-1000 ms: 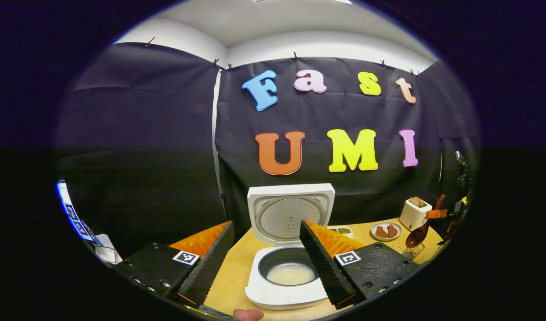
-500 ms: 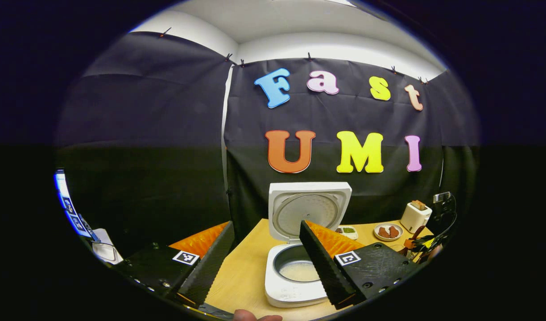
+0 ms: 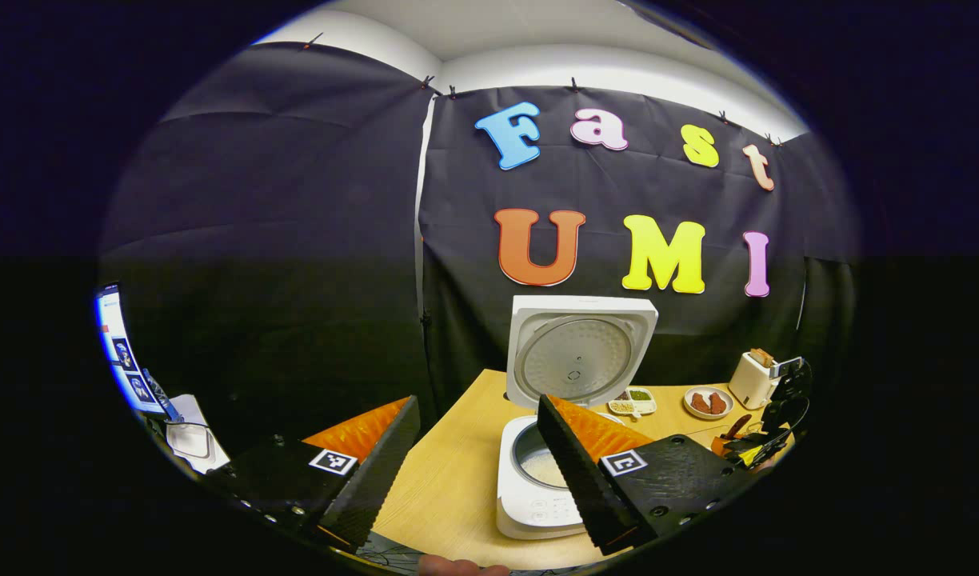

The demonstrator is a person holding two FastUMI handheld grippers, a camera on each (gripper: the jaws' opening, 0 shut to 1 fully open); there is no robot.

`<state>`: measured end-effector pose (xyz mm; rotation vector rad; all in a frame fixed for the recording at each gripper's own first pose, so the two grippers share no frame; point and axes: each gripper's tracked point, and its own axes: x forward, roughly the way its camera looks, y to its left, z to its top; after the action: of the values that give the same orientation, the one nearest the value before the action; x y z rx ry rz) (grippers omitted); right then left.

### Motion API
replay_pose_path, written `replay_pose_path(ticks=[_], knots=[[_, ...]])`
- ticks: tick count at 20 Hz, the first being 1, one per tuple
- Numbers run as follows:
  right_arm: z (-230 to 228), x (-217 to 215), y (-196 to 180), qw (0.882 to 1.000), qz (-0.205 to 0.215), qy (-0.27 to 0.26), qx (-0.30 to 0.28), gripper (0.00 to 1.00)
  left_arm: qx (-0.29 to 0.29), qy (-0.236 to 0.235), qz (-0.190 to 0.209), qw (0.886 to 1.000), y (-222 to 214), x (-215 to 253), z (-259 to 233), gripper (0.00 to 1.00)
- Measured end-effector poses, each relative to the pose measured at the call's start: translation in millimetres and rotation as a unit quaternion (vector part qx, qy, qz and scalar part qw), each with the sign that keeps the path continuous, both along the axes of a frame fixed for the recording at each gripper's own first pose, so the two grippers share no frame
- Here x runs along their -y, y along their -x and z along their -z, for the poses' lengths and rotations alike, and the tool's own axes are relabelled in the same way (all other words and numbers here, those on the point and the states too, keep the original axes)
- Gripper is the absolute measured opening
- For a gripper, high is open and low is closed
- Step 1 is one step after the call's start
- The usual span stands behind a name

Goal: Close the left gripper, press the button to open the rice cooker; take a wooden spoon from the chopstick holder with the right hand, scoop a spoonful of rice and pour it into the rice cooker, then put the wooden spoon back into the chopstick holder.

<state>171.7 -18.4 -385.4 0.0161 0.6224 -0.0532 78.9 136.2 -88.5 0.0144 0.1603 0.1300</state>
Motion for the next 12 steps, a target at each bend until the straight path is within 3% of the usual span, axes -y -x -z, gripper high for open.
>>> replay_pose_path(ticks=[4, 7, 12], knots=[[1, -13, -2, 0.994, 0.030, -0.102, -0.013, 0.10, -0.006, -0.006, -0.002, 1.000, 4, -7, 2, 0.95], [0, -15, -2, 0.980, 0.058, -0.186, -0.025, 0.09, -0.006, -0.003, -0.008, 1.000, 6, -10, -1, 0.95], [-10, 0, -1, 0.962, 0.089, -0.258, -0.016, 0.10, -0.009, 0.003, -0.008, 1.000, 7, 0, -3, 0.95]])
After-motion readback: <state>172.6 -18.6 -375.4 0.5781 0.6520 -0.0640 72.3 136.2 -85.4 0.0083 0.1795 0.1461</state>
